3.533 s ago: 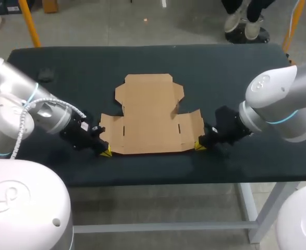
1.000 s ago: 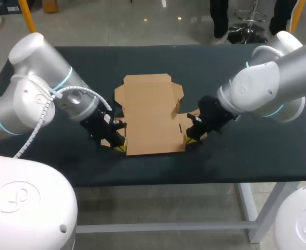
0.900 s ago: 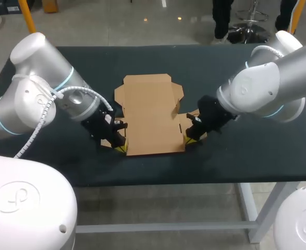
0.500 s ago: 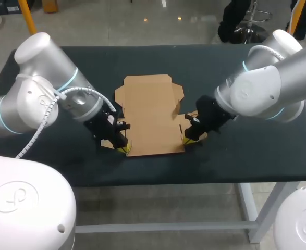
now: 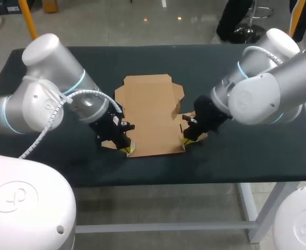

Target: Assemble the packaging by folding the flat box into shape, placing the metal phone stand inside, and closing the box properly

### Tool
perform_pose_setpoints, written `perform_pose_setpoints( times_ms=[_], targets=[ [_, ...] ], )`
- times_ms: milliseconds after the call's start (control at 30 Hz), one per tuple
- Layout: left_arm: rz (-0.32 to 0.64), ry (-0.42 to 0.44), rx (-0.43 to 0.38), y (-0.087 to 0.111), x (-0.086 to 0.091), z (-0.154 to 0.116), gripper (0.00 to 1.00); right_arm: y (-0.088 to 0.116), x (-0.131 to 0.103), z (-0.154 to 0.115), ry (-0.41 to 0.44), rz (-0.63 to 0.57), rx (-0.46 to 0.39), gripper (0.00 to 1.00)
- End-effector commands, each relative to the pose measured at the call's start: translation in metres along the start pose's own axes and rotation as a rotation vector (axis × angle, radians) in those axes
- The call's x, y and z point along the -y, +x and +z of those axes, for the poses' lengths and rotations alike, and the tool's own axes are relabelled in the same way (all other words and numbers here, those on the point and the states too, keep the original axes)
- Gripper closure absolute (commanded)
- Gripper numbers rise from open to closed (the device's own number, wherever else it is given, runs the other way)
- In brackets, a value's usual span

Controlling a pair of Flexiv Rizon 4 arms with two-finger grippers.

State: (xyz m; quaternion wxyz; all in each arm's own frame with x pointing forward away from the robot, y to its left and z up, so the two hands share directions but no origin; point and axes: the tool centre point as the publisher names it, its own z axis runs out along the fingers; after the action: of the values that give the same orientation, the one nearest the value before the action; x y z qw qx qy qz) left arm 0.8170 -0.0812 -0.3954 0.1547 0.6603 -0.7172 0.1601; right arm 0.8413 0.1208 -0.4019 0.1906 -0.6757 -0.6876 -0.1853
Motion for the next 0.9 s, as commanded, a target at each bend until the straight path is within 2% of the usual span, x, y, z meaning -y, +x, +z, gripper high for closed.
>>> perform_pose_setpoints(
  times_ms=[33, 600, 900],
  targets=[
    [-0.011, 0.013, 0.017, 0.005, -0.001, 0.004, 1.00, 0.005, 0.004, 0.002, -0.015, 0.000, 0.021, 1.00],
    [-0.030, 0.037, 0.039, 0.006, -0.006, 0.012, 1.00, 0.005, 0.011, 0.009, -0.052, 0.013, 0.062, 1.00],
    [-0.055, 0.097, 0.072, 0.008, -0.008, 0.016, 1.00, 0.007, 0.013, 0.012, -0.084, 0.005, 0.074, 1.00]
  ],
)
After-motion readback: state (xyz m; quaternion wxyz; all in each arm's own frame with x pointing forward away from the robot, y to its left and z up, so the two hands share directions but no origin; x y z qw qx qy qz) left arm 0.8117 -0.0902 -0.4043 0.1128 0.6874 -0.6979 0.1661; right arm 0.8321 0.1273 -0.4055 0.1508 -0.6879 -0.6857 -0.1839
